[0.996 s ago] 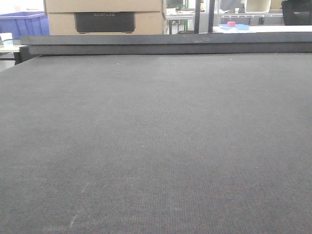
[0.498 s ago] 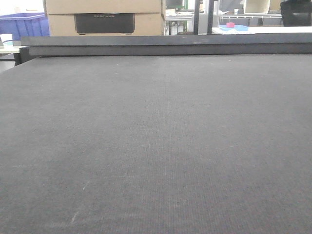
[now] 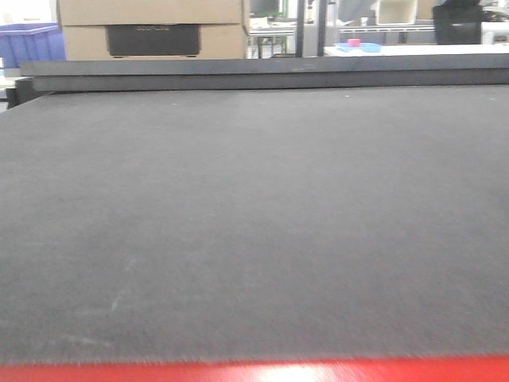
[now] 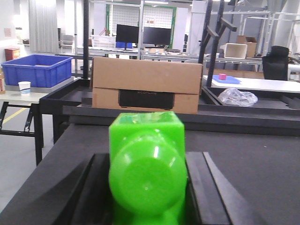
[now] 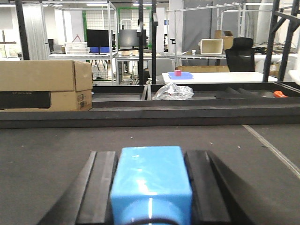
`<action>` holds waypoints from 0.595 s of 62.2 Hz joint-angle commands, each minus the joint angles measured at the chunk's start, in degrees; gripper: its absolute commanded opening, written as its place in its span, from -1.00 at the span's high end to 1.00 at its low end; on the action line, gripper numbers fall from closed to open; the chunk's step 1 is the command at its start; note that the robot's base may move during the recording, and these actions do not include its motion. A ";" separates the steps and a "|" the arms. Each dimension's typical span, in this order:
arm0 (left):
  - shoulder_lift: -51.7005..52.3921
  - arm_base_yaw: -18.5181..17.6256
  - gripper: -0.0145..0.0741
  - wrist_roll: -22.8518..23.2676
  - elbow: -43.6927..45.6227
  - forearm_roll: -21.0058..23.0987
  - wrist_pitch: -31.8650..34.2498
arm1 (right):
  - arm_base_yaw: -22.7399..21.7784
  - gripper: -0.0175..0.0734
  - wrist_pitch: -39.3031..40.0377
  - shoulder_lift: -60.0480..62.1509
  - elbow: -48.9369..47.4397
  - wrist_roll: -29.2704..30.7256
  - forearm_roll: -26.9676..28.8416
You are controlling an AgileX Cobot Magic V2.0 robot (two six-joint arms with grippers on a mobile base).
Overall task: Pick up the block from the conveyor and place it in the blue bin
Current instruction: 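Hold both blocks and drive the base along the red conveyor frame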
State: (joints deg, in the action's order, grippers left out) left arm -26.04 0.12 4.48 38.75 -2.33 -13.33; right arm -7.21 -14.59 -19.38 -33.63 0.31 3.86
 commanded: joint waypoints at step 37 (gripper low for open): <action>0.22 -0.03 0.92 -0.02 0.09 0.19 1.04 | -0.04 0.95 1.32 0.29 0.08 0.28 -0.36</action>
State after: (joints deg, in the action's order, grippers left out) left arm -26.04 0.12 4.48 38.75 -2.33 -13.33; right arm -7.21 -14.59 -19.38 -33.63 0.31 3.86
